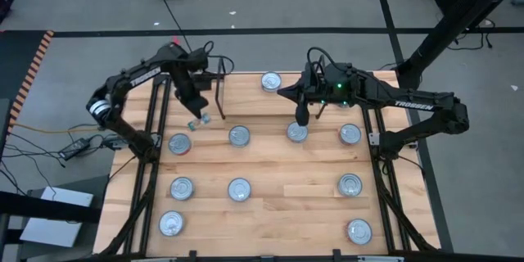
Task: Stack canned seafood by type on shelf
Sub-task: Put the yellow-blue tuna can on the shelf
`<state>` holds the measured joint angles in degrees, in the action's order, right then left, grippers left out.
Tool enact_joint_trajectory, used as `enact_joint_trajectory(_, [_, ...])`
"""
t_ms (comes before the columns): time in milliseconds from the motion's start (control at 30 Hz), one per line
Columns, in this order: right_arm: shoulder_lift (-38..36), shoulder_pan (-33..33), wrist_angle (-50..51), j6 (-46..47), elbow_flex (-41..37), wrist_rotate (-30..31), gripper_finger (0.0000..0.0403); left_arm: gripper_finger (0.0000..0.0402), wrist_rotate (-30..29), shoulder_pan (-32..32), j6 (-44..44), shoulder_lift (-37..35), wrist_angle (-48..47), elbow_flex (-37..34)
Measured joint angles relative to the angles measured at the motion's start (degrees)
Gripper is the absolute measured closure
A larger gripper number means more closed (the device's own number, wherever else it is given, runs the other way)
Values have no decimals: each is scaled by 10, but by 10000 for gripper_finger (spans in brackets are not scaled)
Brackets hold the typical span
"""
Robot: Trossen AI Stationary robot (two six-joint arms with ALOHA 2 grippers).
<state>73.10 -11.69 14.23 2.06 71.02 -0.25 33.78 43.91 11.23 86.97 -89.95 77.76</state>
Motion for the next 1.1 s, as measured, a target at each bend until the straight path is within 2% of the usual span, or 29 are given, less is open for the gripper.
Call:
enact_joint_trajectory(300, [0, 12, 2, 43, 0, -57, 398, 401, 36, -136, -61, -30, 71, 0])
enact_joint_trajectory(533, [0, 39, 54, 75, 0, -70, 398, 401, 60, -228, -122, -30, 257, 0])
enact_joint_trajectory(800, [0, 78, 147, 117, 0, -71, 398, 401, 59, -271, -174, -3, 446, 0])
enact_joint_trajectory(1100, [0, 121, 196, 150, 0, -70, 398, 401, 62, -297, -175, 86, 567, -1])
